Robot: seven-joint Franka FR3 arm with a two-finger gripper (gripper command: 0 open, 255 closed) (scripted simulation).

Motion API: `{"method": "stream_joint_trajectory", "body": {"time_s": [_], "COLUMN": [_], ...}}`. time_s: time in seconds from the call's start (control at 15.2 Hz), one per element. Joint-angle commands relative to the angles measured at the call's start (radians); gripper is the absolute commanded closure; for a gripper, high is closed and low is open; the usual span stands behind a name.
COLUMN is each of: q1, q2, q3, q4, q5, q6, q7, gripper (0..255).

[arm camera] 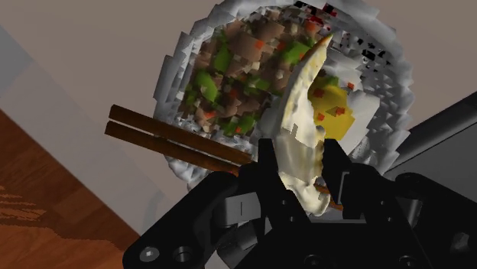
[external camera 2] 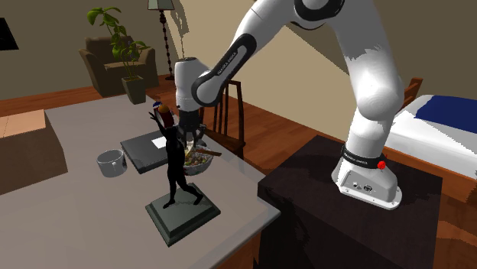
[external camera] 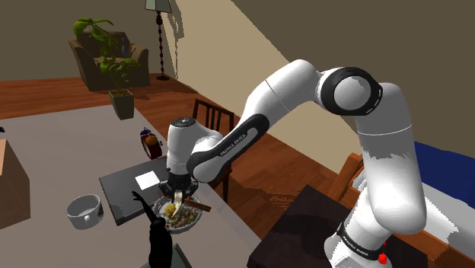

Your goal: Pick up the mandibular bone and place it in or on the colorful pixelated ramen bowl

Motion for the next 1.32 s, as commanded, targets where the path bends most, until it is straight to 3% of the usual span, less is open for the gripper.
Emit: {"method": "stream_joint_trajectory", "body": {"time_s": [0.0, 0.53, 0.59, 0.92, 1.25], "q1": [0.008, 0.008, 0.008, 0.008, -0.026], "q2": [0.028, 0.028, 0.028, 0.028, -0.074], "q3": [-0.012, -0.013, -0.013, -0.013, 0.03], "q4": [0.001, 0.001, 0.001, 0.001, -0.016], "q5": [-0.015, -0.015, -0.015, -0.015, 0.037], "q6": [0.027, 0.027, 0.027, 0.027, -0.054], "q7": [0.009, 0.009, 0.009, 0.009, -0.024], "gripper": [255, 255, 0, 0, 0]}}
